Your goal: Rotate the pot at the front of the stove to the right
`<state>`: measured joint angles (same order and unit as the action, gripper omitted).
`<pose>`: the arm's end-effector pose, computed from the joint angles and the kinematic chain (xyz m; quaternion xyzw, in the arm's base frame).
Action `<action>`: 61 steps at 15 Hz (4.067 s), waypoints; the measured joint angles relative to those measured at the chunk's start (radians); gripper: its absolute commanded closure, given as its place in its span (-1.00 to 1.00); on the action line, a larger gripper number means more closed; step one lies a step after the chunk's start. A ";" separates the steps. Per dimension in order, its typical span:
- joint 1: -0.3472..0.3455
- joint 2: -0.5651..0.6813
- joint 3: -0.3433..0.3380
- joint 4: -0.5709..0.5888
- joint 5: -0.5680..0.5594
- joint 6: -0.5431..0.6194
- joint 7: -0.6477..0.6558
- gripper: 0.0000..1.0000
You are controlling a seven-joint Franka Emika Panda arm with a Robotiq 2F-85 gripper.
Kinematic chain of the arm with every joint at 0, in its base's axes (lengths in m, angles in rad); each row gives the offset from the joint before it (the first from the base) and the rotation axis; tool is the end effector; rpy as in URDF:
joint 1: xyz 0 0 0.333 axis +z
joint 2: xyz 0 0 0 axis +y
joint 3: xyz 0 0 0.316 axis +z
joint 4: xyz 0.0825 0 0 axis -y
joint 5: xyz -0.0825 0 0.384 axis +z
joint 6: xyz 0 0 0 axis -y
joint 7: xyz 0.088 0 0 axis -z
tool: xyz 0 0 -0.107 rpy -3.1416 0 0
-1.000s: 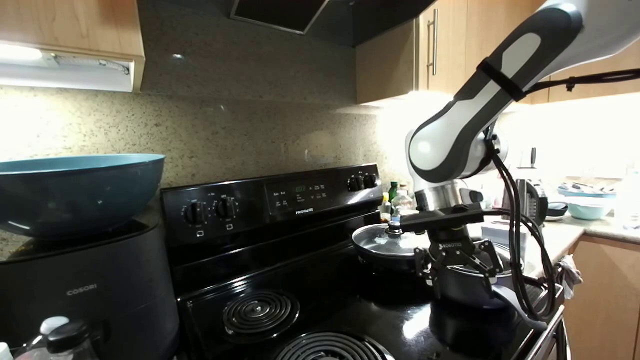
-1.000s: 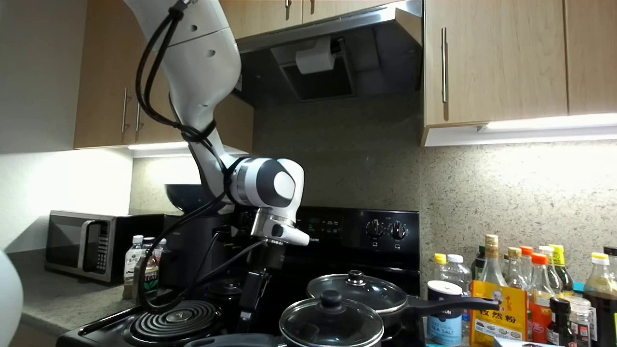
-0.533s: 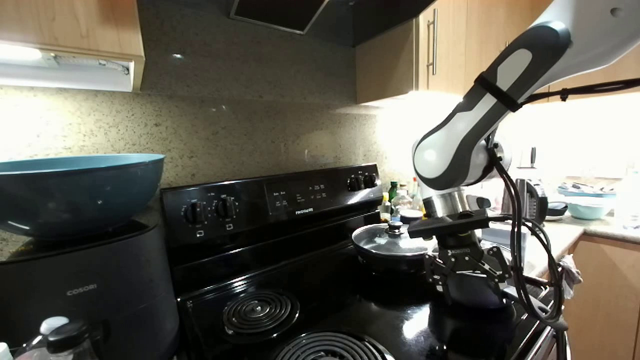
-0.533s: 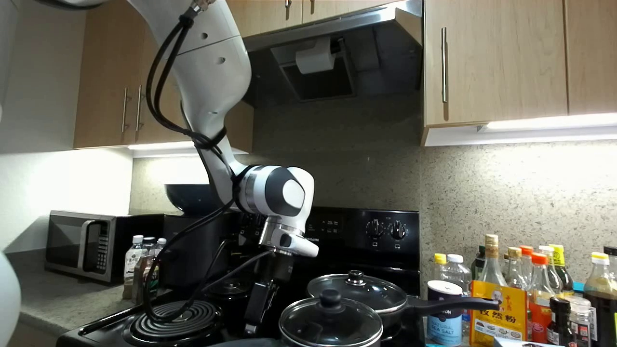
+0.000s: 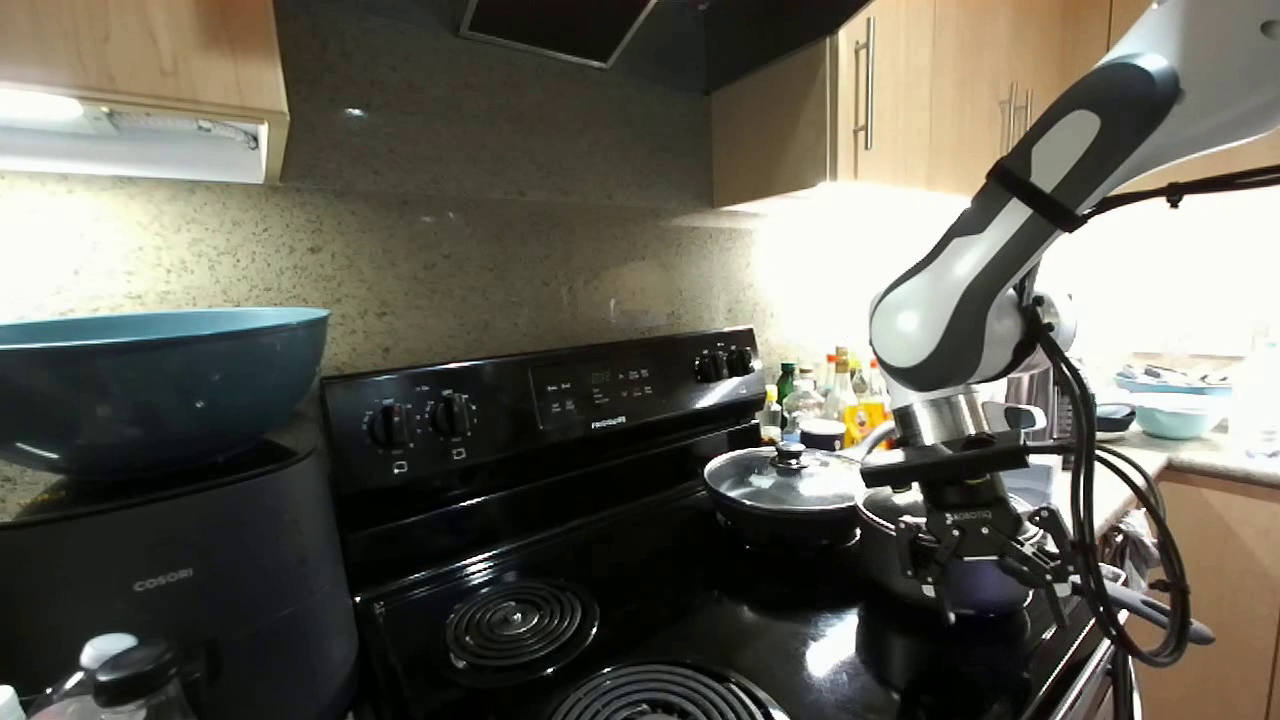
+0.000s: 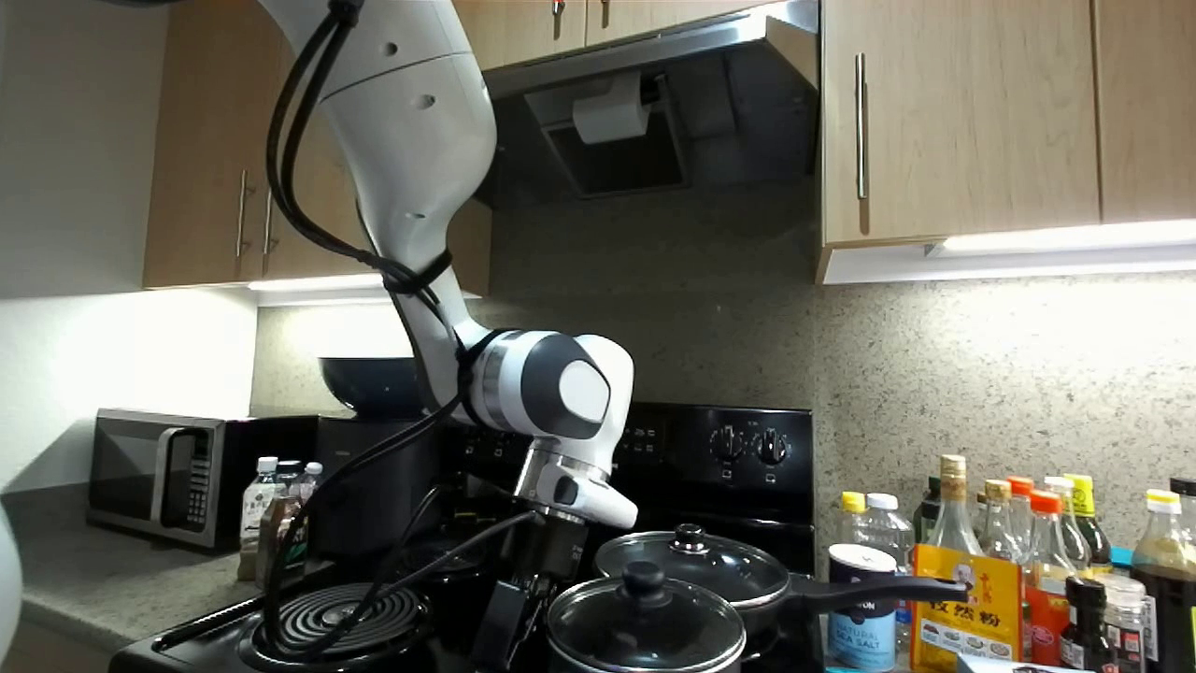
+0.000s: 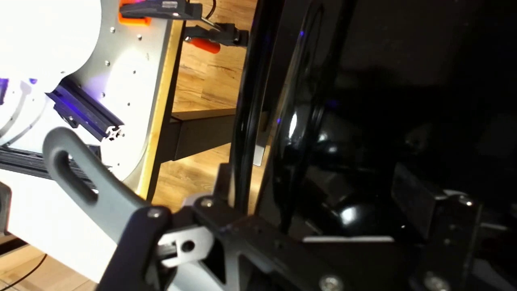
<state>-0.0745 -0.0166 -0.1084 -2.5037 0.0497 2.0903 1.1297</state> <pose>0.4098 -0.0732 0.2632 0.7666 -0.6108 -0.1844 0.0724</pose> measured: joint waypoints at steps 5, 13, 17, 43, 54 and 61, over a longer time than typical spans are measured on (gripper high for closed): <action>-0.027 -0.050 -0.019 -0.061 0.000 0.025 -0.007 -1.00; -0.031 -0.091 -0.020 -0.079 -0.001 0.027 -0.007 -1.00; -0.026 -0.161 0.006 -0.107 -0.001 -0.003 -0.007 -1.00; -0.150 -0.260 -0.014 -0.222 -0.018 0.108 -0.029 -1.00; -0.172 -0.263 -0.044 -0.245 -0.017 0.122 -0.029 -1.00; -0.136 -0.360 0.036 -0.243 -0.017 0.078 -0.026 -1.00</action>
<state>-0.2104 -0.3764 -0.0723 -2.7471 0.0325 2.1678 1.1039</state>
